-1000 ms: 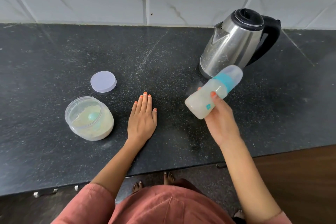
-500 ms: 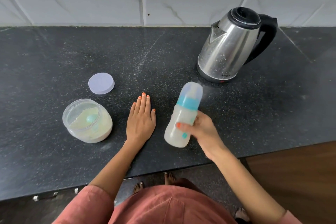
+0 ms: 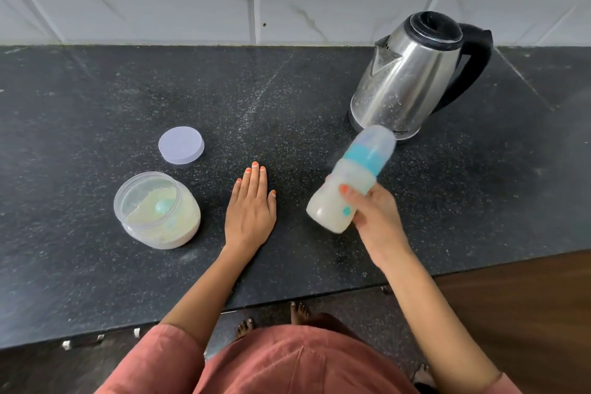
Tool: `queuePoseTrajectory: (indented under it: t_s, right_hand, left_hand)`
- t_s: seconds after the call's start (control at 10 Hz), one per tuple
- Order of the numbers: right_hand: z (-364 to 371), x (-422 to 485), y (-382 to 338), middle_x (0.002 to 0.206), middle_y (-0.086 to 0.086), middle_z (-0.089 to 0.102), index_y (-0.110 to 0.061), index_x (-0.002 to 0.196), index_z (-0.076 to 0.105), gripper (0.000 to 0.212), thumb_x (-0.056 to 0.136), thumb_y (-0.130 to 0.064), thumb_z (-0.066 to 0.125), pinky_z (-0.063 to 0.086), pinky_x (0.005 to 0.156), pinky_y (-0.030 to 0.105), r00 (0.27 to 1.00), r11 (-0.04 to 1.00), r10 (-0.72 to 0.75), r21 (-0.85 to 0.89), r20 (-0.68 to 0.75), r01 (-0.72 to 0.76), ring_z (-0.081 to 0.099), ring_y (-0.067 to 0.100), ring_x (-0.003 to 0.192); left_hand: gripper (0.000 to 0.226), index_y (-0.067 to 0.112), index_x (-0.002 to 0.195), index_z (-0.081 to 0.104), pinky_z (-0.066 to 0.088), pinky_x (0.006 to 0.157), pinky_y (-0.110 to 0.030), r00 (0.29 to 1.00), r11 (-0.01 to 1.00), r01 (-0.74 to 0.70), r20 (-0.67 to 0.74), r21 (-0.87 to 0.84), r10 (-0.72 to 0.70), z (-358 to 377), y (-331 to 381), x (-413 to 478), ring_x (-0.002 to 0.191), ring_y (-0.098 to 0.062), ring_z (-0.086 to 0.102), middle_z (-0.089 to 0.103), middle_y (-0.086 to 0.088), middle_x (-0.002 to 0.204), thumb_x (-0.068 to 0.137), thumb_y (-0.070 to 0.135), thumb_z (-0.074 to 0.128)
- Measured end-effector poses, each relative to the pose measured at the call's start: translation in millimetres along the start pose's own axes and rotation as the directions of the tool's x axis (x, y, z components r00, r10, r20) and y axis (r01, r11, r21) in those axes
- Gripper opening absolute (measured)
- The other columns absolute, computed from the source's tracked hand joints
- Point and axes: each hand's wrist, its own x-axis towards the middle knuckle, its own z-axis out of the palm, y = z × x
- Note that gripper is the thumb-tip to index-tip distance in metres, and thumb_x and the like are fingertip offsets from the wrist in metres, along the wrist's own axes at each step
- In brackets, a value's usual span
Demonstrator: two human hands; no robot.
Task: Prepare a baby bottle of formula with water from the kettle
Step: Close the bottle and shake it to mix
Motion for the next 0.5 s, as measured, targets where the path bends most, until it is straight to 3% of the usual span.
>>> queuePoseTrajectory:
  t_s: [0.1, 0.2, 0.3, 0.4, 0.5]
  right_hand:
    - [1.7, 5.3, -1.4, 0.109, 0.008, 0.063, -0.018, 0.103, 0.059, 0.04, 0.064, -0.02, 0.065, 0.053, 0.084, 0.03, 0.997, 0.992, -0.015, 0.127, -0.073, 0.024, 0.062, 0.016, 0.098]
    - [4.9, -10.5, 10.6, 0.097, 0.003, 0.07, -0.016, 0.099, 0.063, 0.043, 0.057, -0.017, 0.072, 0.054, 0.085, 0.032, 0.993, 0.976, 0.069, -0.211, 0.099, -0.047, 0.064, 0.014, 0.091]
    - [2.6, -11.8, 9.5, 0.085, -0.004, 0.072, -0.018, 0.092, 0.065, 0.041, 0.052, -0.017, 0.074, 0.055, 0.075, 0.025, 0.991, 0.976, 0.056, -0.218, 0.121, -0.028, 0.066, 0.009, 0.083]
    - [3.1, 3.8, 1.1, 0.1, 0.003, 0.066, -0.018, 0.101, 0.059, 0.039, 0.062, -0.015, 0.066, 0.054, 0.083, 0.028, 0.999, 0.991, -0.016, 0.132, -0.05, 0.022, 0.063, 0.014, 0.094]
    - [7.9, 1.2, 8.0, 0.099, 0.004, 0.065, -0.016, 0.101, 0.059, 0.042, 0.06, -0.013, 0.068, 0.051, 0.088, 0.033, 1.0, 1.0, -0.01, 0.021, -0.018, 0.011, 0.062, 0.017, 0.094]
  left_hand:
    - [0.053, 0.007, 0.147, 0.01, -0.001, 0.116, -0.031, 1.0, 1.0, 0.0, 0.001, 0.008, 0.0, 0.6, 0.0, -0.1, 0.145, -0.02, 0.005, 0.007, -0.009, 0.157, 0.101, 0.03, 0.021]
    - [0.053, 0.006, 0.147, 0.011, 0.001, 0.116, -0.032, 1.0, 1.0, 0.0, 0.0, 0.01, 0.0, 0.9, -0.5, 0.6, 0.145, -0.021, 0.007, 0.009, -0.01, 0.157, 0.1, 0.029, 0.023]
    - [0.053, 0.006, 0.147, 0.013, 0.002, 0.116, -0.033, 1.0, 1.0, -0.001, 0.0, 0.007, 0.001, 0.4, 0.5, 0.4, 0.145, -0.022, 0.009, 0.01, -0.011, 0.157, 0.1, 0.029, 0.024]
    - [0.053, 0.005, 0.147, 0.014, 0.003, 0.116, -0.033, 1.0, 1.0, -0.002, -0.007, -0.01, 0.002, 0.1, 0.1, 0.2, 0.145, -0.022, 0.009, 0.011, -0.011, 0.156, 0.101, 0.028, 0.025]
    - [0.053, 0.005, 0.146, 0.014, 0.003, 0.116, -0.033, 1.0, 1.0, -0.002, -0.004, -0.005, 0.002, 0.2, 0.1, -0.2, 0.145, -0.022, 0.009, 0.011, -0.011, 0.156, 0.1, 0.028, 0.025]
